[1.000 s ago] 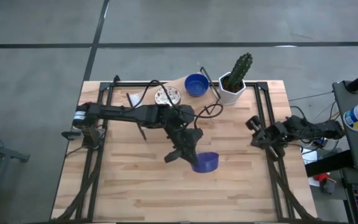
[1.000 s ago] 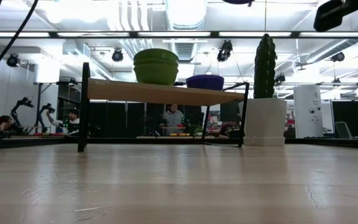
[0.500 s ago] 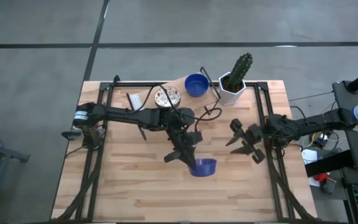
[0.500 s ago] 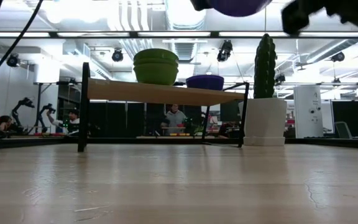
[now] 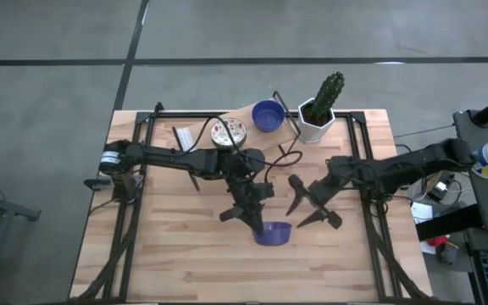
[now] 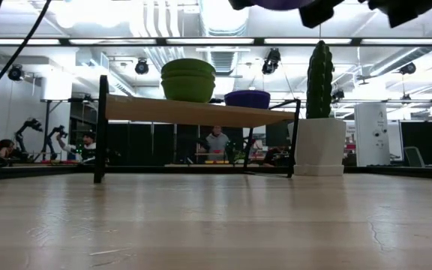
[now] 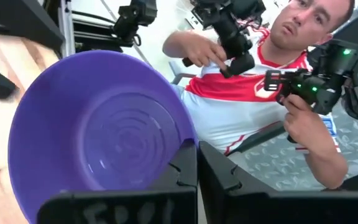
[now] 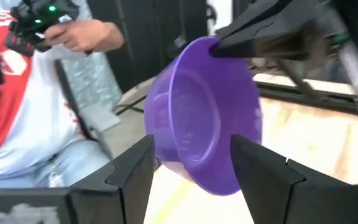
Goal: Pick & Place Mini bowls
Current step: Stack the blue bowl on top of the blue bowls on the shelf
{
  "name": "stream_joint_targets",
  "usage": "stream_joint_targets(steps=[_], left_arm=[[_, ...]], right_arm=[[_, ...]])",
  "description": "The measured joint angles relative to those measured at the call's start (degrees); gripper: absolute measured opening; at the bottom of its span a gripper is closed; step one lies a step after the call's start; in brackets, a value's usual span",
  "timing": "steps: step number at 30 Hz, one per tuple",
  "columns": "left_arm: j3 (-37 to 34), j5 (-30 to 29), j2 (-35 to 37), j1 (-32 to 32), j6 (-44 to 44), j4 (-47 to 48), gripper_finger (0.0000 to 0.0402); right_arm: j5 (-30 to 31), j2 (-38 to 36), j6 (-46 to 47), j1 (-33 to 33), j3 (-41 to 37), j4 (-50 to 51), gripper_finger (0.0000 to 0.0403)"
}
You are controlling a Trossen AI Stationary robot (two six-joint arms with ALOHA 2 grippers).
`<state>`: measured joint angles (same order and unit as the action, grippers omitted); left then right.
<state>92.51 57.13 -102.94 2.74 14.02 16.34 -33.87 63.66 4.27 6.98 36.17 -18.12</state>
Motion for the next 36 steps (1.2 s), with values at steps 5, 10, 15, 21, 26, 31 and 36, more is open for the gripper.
stream_joint_targets(steps=[5,10,15,21,26,31,36], left_arm=[[0.0,0.1,0.0,0.0,-0.1,0.1,0.0],[0.0,0.0,0.0,-0.1,-0.4,0.3,0.0],[0.0,-0.9,0.0,-0.2,-0.4,1.8,0.0],[0.1,-5.3,0.1,-1.2,2.9,1.9,0.0007],[0.5,-9.6,0.2,-2.7,7.1,2.2,0.0047],[1.7,-12.9,0.9,-3.7,7.6,1.9,0.0091],[2.1,-13.0,3.3,-3.9,7.5,2.2,0.0102]], right_arm=[[-5.9,5.9,-1.3,0.4,2.6,-0.1,0.02],[-6.7,10.0,-4.6,2.1,4.6,0.0,0.0158],[-7.7,11.5,-7.3,2.6,5.2,0.1,0.0055],[-8.9,10.6,-7.8,2.6,5.0,2.5,0.0011],[-8.0,10.4,-5.1,2.5,5.0,6.0,0.0009],[-2.4,9.8,-2.4,2.4,4.8,13.3,0.0008],[14.3,7.1,-2.1,2.3,5.3,24.6,0.0008]])
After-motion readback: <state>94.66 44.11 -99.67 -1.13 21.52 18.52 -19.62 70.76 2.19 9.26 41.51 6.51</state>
